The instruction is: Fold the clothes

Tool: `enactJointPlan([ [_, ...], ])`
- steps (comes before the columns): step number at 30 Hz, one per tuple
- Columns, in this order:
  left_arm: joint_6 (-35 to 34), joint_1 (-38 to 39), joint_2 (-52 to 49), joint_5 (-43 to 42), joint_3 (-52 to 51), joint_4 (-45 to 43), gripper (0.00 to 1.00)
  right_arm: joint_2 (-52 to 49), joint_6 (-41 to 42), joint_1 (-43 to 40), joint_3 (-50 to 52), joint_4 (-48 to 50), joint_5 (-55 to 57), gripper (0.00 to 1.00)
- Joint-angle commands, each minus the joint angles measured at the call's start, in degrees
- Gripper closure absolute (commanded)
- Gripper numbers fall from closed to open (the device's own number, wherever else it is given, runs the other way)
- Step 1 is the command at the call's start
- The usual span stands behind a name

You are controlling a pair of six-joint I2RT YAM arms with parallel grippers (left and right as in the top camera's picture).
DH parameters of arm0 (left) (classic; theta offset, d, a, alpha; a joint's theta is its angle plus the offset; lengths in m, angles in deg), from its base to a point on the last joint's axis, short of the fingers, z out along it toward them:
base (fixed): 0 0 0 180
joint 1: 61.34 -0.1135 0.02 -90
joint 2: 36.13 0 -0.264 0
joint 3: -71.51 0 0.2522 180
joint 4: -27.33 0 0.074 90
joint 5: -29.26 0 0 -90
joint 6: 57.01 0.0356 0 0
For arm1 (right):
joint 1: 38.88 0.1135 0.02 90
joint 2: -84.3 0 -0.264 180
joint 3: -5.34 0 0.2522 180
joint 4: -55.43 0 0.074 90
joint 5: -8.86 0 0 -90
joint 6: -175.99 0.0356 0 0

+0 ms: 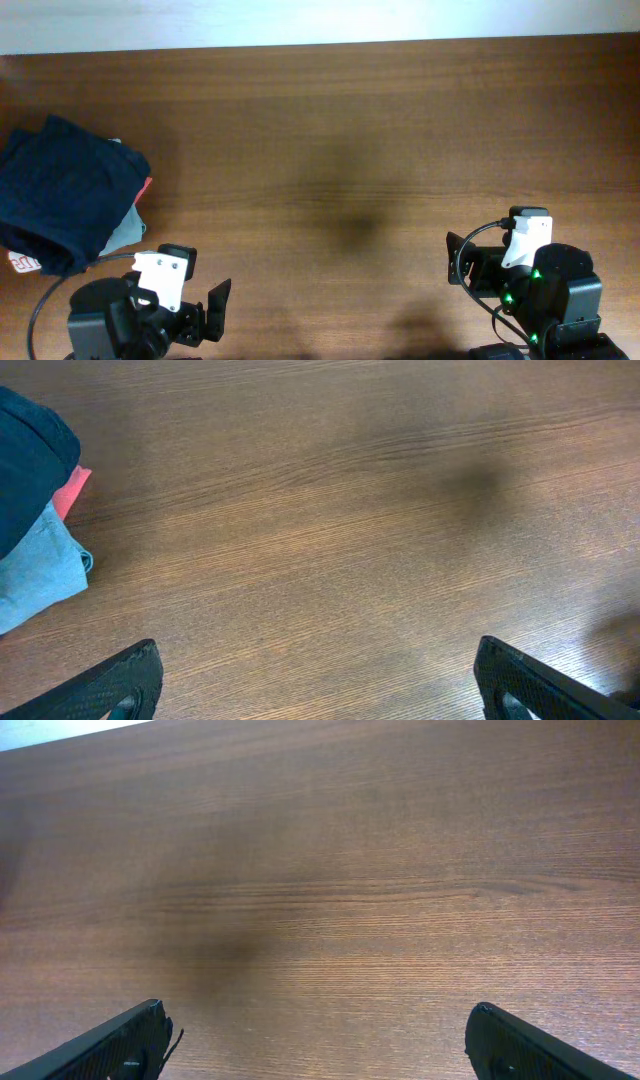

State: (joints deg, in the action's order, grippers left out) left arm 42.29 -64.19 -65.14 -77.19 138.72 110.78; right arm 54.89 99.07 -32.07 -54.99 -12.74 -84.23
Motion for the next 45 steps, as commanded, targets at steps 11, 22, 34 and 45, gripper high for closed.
enactJointPlan([
  [11, 0.66, 0.13, 0.33, -0.07, -0.17, 0.02, 0.01, 0.39, -0.74, 0.31, 0.39, -0.68, 0.39, 0.01],
  [22, 0.66, 0.13, 0.33, -0.07, -0.17, 0.02, 0.01, 10.97, -13.77, -0.42, 13.81, 16.79, 3.61, 0.01],
  [34, 0.66, 0.13, 0.33, -0.07, -0.17, 0.02, 0.01, 29.22, -14.01, -4.61, 35.43, 40.04, 2.29, 0.01],
  [45, 0.66, 0.13, 0.33, -0.07, -0.17, 0.00, 0.01, 29.22, -17.49, -4.70, 46.25, 58.86, 2.05, 0.01],
])
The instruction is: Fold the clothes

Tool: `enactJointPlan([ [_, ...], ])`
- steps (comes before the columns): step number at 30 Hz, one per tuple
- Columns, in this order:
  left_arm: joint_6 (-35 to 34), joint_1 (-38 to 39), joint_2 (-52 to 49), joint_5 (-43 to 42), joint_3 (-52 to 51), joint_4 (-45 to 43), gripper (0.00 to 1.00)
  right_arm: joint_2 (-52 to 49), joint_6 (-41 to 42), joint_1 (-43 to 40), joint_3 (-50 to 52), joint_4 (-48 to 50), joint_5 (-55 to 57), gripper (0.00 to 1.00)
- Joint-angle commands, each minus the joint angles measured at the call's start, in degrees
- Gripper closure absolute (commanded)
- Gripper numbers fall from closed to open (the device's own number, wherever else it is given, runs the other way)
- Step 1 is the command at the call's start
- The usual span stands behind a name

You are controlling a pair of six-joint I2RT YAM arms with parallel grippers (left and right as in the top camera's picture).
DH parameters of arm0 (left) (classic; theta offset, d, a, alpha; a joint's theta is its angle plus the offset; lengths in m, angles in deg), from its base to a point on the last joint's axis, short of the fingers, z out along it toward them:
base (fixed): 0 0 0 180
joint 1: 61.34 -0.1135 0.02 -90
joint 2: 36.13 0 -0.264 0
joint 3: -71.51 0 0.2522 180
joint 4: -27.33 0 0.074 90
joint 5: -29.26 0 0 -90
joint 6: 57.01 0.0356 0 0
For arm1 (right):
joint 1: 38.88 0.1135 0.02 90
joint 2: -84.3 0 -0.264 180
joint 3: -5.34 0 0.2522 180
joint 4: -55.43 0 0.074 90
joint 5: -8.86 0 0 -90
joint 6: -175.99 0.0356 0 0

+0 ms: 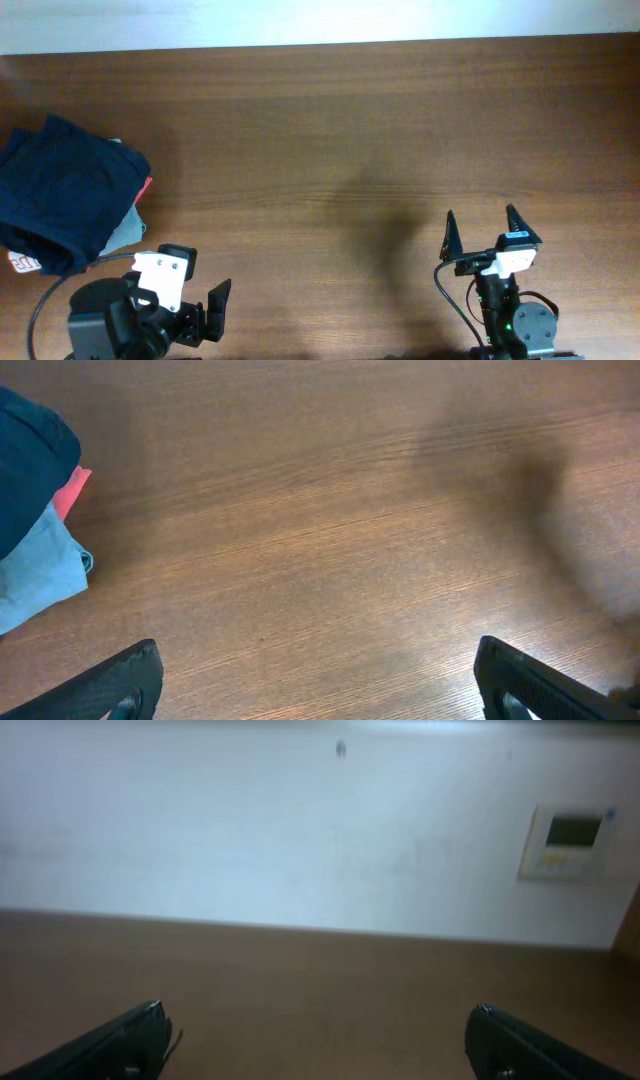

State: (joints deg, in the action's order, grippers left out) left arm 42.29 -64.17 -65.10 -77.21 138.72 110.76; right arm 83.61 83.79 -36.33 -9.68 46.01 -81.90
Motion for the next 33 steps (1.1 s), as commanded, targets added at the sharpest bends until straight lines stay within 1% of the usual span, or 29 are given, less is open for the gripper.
enactJointPlan([
  [1, 0.66, 0.11, 0.28, -0.04, -0.17, 0.04, 0.01, 0.50, -3.02, -0.44, 0.94, 0.00, -0.35, 0.01],
  [3, 0.66, 0.11, 0.28, -0.04, -0.17, 0.04, 0.01, 0.50, -3.10, -0.42, 0.94, -2.45, -0.68, 0.01],
  [5, 0.66, 0.11, 0.28, -0.04, -0.17, 0.04, 0.01, 0.50, -3.13, -0.33, 0.94, -8.22, -3.06, 0.01],
  [6, 0.66, 0.11, 0.28, -0.04, -0.17, 0.02, 0.01, 0.48, -2.95, -0.33, 0.92, -8.63, -3.08, 0.01],
  [33, 0.66, 0.11, 0.28, -0.04, -0.22, 0.02, 0.01, 0.17, -2.95, -0.33, 0.94, -8.46, -3.13, 0.02],
])
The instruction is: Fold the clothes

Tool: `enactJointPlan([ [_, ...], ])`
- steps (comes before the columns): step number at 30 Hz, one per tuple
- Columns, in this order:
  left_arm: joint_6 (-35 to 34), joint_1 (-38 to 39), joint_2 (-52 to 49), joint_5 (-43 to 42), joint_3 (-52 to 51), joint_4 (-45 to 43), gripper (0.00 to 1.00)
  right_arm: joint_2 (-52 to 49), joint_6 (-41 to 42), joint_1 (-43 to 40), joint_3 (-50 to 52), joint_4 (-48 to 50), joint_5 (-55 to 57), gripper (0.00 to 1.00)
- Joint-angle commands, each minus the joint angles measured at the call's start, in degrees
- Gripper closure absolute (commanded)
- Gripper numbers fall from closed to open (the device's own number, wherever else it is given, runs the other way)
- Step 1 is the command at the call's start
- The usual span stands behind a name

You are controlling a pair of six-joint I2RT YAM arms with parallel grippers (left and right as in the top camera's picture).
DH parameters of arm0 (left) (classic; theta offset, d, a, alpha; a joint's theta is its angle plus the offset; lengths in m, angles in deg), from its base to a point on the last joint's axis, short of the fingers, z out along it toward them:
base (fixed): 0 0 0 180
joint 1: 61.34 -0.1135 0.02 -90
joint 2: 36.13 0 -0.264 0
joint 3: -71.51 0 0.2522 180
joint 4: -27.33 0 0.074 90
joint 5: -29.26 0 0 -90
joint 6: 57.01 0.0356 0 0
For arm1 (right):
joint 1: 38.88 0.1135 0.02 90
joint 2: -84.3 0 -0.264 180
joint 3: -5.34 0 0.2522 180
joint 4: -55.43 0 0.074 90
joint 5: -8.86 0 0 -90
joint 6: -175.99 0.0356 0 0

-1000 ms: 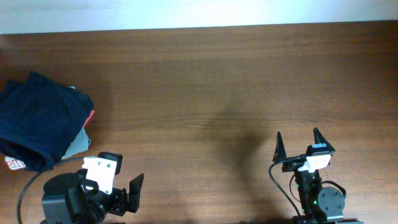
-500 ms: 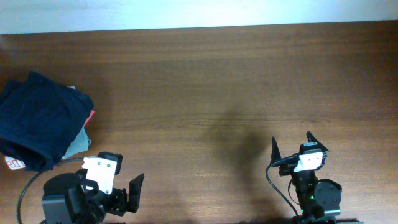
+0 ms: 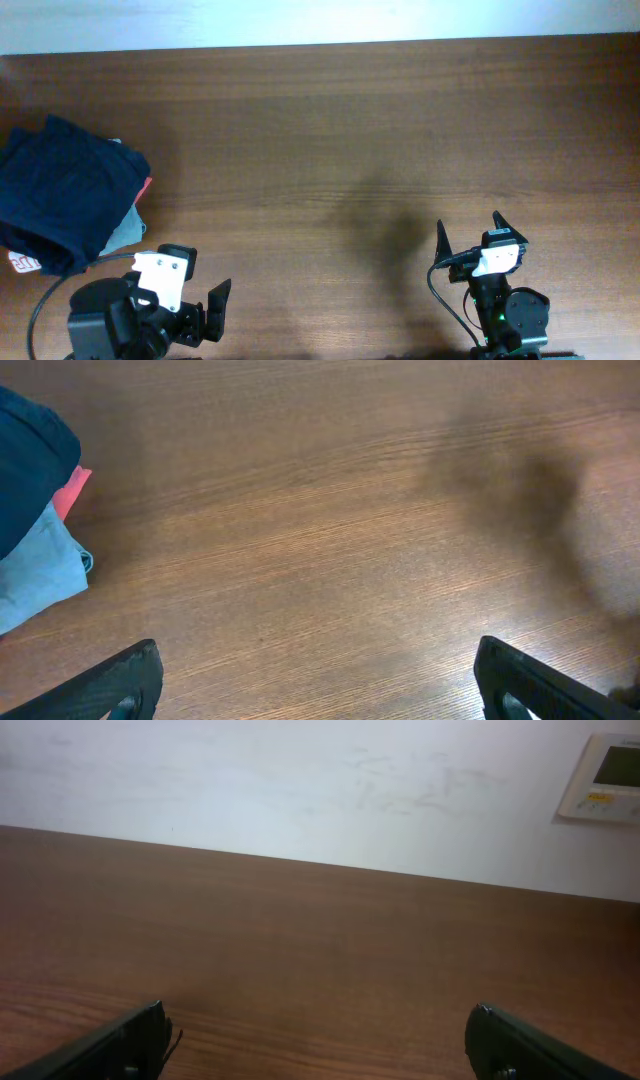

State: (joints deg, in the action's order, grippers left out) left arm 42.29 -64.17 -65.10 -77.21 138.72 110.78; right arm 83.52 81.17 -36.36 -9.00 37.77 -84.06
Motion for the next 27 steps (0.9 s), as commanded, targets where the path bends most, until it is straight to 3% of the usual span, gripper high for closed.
enactJointPlan([
  [1, 0.66, 0.11, 0.28, -0.07, -0.33, 0.00, 0.01, 0.26, -0.33, -0.31, 0.26, -0.22, -0.96, 0.01],
  [12, 0.68, 0.07, 0.35, 0.74, -1.27, -1.07, 0.01, 0.26, -0.33, -0.31, 0.26, -0.22, -0.96, 0.01],
  [18, 0.70, 0.07, 6.21, 3.89, -10.93, -16.22, 0.01, 0.26, -0.33, -0.31, 0.26, -0.22, -0.96, 0.01],
  [27, 0.70, 0.07, 20.98, 3.89, -33.31, -40.33, 0.01, 0.26, -0.35, -0.31, 0.26, -0.22, -0.96, 0.01],
])
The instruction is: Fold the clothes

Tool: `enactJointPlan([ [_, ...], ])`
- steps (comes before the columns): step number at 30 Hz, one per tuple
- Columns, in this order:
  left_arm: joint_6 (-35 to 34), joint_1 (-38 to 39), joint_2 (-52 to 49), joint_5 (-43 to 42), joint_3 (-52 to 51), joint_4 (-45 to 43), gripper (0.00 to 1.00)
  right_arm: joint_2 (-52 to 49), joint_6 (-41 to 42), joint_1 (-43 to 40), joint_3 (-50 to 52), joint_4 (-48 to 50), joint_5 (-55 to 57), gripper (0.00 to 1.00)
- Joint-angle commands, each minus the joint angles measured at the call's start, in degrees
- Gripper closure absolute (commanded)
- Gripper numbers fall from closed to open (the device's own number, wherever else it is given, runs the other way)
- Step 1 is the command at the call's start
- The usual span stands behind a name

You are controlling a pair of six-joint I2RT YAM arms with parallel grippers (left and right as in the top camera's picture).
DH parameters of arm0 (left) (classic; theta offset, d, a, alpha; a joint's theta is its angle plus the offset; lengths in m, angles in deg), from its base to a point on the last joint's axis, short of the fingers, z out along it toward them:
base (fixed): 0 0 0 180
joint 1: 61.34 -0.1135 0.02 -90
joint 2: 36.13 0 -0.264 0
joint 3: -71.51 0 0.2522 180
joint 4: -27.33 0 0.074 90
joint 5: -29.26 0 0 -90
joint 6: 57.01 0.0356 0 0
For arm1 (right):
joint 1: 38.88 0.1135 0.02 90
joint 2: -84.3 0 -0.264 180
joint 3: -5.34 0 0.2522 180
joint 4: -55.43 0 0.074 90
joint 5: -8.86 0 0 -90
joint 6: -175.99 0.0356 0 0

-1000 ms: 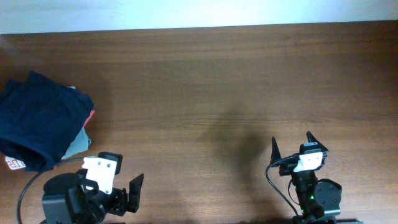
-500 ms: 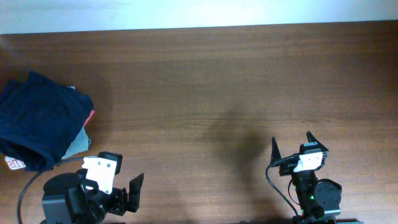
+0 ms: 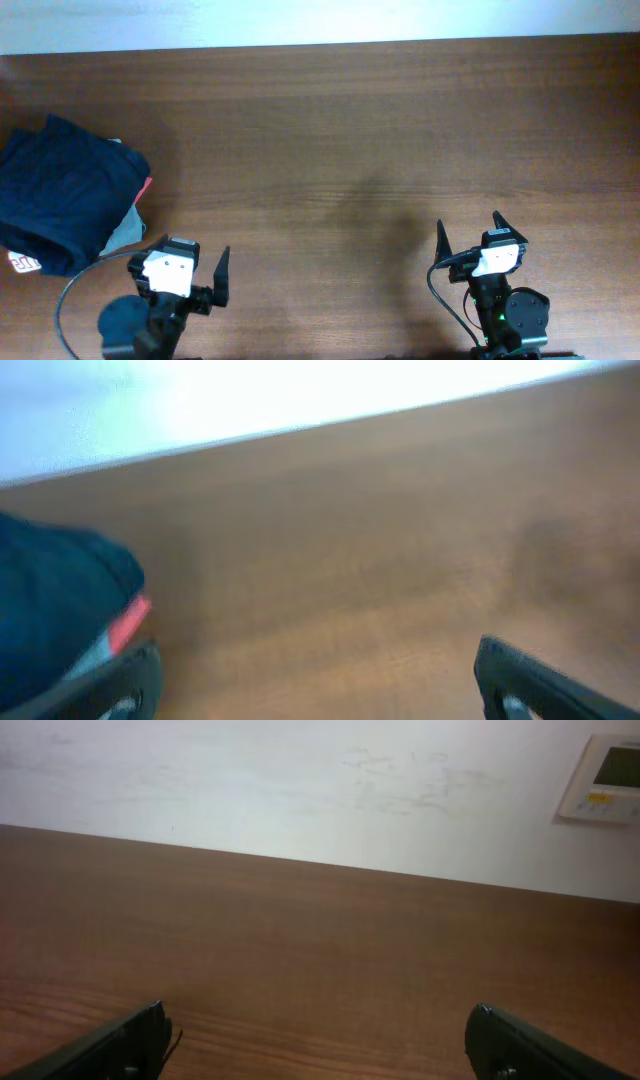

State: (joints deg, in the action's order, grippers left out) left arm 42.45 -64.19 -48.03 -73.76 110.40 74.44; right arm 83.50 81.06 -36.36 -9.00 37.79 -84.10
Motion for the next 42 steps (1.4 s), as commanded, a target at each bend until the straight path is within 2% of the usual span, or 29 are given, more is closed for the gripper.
enactJointPlan([
  [1, 0.55, 0.09, 5.40, 0.44, -7.06, -6.27, 0.01, 0.28, -0.24, -0.31, 0.26, -0.24, -0.92, 0.01],
  [6, 0.55, 0.09, 11.19, 1.22, -15.47, -18.08, 0.01, 0.28, -0.22, -0.31, 0.26, -0.24, -0.92, 0.01],
  [11, 0.55, -0.26, 11.63, 4.72, -23.21, -33.77, 0.01, 0.28, -0.24, -0.31, 0.26, -0.24, -0.92, 0.01],
  [13, 0.52, -0.26, 11.63, 5.40, -24.65, -33.35, 0.01, 0.28, -0.24, -0.31, 0.26, -0.24, -0.92, 0.01],
  [15, 0.52, -0.31, 11.63, 5.38, -24.61, -29.35, 0.01, 0.28, -0.24, -0.31, 0.26, -0.24, -0.92, 0.01],
  [42, 0.52, -0.28, 11.61, 5.38, -24.59, -29.44, 0.01, 0.28, -0.22, -0.31, 0.26, -0.26, -0.92, 0.01],
])
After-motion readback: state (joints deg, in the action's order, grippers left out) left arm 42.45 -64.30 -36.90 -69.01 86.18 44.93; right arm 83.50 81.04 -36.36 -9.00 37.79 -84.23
